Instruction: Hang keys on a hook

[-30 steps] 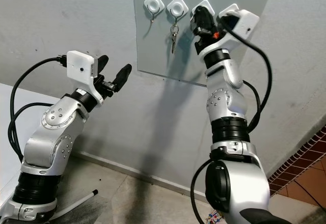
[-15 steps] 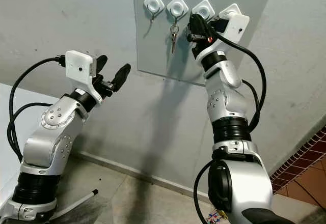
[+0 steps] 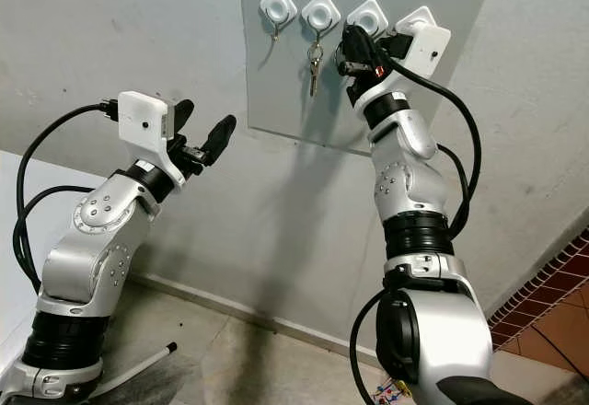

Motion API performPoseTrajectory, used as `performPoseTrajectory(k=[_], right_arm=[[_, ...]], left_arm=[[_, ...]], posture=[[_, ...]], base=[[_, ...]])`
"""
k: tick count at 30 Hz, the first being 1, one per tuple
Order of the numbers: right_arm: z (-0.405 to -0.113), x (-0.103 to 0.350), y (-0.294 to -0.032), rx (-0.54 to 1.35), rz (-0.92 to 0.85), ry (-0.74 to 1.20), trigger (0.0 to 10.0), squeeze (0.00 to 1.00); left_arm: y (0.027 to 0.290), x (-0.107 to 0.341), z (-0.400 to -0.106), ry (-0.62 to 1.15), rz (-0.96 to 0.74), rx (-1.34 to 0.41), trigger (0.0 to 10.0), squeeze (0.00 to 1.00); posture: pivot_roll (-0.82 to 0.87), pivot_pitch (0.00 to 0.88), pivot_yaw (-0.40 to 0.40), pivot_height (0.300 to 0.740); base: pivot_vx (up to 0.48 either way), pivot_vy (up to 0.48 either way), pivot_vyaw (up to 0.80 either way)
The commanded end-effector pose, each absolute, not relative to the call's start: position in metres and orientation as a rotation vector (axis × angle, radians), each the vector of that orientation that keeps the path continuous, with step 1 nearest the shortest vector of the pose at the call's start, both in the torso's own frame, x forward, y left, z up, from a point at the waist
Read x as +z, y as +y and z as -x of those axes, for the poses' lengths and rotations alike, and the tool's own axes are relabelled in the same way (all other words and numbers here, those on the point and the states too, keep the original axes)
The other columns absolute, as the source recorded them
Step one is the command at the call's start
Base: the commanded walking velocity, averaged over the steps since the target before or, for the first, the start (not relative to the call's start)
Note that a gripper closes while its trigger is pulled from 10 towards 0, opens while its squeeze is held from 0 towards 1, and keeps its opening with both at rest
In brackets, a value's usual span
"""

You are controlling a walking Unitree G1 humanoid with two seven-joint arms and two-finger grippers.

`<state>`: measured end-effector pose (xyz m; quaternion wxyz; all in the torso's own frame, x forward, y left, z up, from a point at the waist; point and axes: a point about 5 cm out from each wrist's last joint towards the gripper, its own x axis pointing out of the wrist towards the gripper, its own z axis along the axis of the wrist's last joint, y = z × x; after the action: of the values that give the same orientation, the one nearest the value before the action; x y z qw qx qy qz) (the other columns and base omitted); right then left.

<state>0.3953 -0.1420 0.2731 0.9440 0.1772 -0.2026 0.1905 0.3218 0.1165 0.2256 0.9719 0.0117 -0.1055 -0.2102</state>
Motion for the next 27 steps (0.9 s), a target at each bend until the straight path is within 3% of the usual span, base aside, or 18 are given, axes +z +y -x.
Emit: performPoseTrajectory(k=[1,2,8,9,10,22,27], right_arm=[[-0.397,0.280,-0.140,0.394,-0.330,-0.411,10.0,0.00],[-0.398,0.266,-0.141,0.399,-0.309,-0.347,10.0,1.00],[-0.398,0.261,-0.143,0.373,-0.282,-0.327,10.0,1.00],[-0.398,0.261,-0.143,0.369,-0.282,-0.330,10.0,0.79],[-0.399,0.261,-0.144,0.369,-0.281,-0.332,10.0,0.00],[-0.395,0.259,-0.145,0.384,-0.272,-0.360,10.0,0.00],[-0.382,0.268,-0.146,0.432,-0.329,-0.529,10.0,0.00]], left_arm=[[0.116,0.230,-0.320,-0.226,-0.023,-0.420,10.0,0.00],[0.116,0.230,-0.319,-0.226,-0.018,-0.419,10.0,0.00],[0.117,0.230,-0.319,-0.227,-0.016,-0.418,10.0,0.00],[0.117,0.230,-0.319,-0.227,-0.016,-0.418,10.0,0.00],[0.117,0.230,-0.319,-0.227,-0.017,-0.418,10.0,0.00],[0.117,0.230,-0.319,-0.228,-0.017,-0.413,10.0,0.00],[0.119,0.230,-0.319,-0.230,-0.020,-0.400,10.0,0.00]], posture=[[-0.06,0.000,-0.026,0.728],[-0.06,0.000,-0.026,0.728],[-0.06,0.000,-0.026,0.728],[-0.06,0.000,-0.026,0.728],[-0.06,0.000,-0.027,0.728],[-0.06,0.000,-0.027,0.728],[-0.06,0.000,-0.028,0.728]], base=[[0.000,0.000,0.00],[0.000,0.000,0.00],[0.000,0.000,0.00],[0.000,0.000,0.00],[0.000,0.000,0.00],[0.000,0.000,0.00],[0.000,0.000,0.00]])
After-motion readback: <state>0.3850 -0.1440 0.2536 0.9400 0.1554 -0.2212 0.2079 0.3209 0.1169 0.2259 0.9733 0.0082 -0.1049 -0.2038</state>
